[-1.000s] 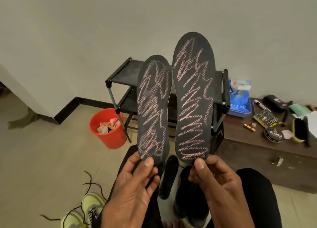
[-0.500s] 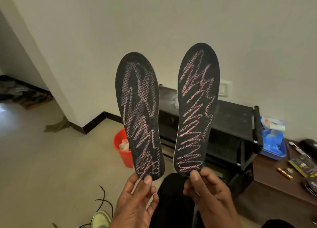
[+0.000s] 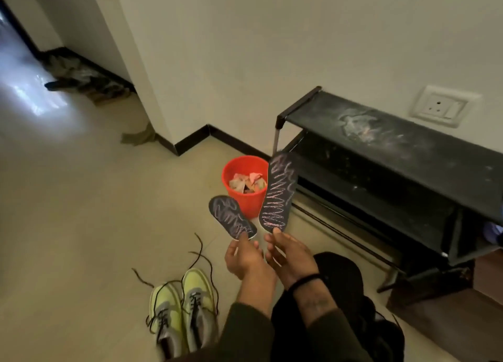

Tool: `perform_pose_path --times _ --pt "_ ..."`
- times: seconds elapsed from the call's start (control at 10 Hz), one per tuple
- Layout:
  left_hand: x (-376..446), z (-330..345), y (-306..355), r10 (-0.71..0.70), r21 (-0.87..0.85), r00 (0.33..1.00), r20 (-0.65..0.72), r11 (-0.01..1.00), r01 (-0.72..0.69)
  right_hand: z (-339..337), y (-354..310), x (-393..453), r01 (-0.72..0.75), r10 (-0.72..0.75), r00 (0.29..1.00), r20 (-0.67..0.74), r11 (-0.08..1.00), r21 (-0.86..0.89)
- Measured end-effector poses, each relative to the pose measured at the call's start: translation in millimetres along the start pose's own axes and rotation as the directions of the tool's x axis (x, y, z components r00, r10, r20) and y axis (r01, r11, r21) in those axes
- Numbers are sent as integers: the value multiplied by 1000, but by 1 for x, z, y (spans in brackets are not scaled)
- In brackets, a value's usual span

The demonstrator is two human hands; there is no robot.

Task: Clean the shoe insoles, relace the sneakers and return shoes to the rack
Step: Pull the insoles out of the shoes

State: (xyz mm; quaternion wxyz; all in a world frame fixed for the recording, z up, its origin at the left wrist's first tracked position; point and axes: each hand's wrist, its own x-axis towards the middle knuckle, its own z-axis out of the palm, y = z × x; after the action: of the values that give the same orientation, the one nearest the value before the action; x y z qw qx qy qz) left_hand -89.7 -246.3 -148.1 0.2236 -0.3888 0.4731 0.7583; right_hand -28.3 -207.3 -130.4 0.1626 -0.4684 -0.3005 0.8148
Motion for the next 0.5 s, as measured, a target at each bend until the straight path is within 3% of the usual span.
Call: perform_pose_path --times 0.2,0.3,0.4,0.5 --pt "67 -14 -56 72 292 981 -179 956 -17 9 18 60 -167 117 963 -241 966 -197" --pt "90 -29 -58 61 423 980 -192 906 26 7 26 81 -273 221 937 -270 946 -174" --pt "106 -30 -34 6 499 999 -45 866 17 4 31 98 -314 268 922 -280 940 -133" --pt "143 -41 -13 53 816 993 104 567 -116 2 31 111 -344 295 904 -308 932 -116"
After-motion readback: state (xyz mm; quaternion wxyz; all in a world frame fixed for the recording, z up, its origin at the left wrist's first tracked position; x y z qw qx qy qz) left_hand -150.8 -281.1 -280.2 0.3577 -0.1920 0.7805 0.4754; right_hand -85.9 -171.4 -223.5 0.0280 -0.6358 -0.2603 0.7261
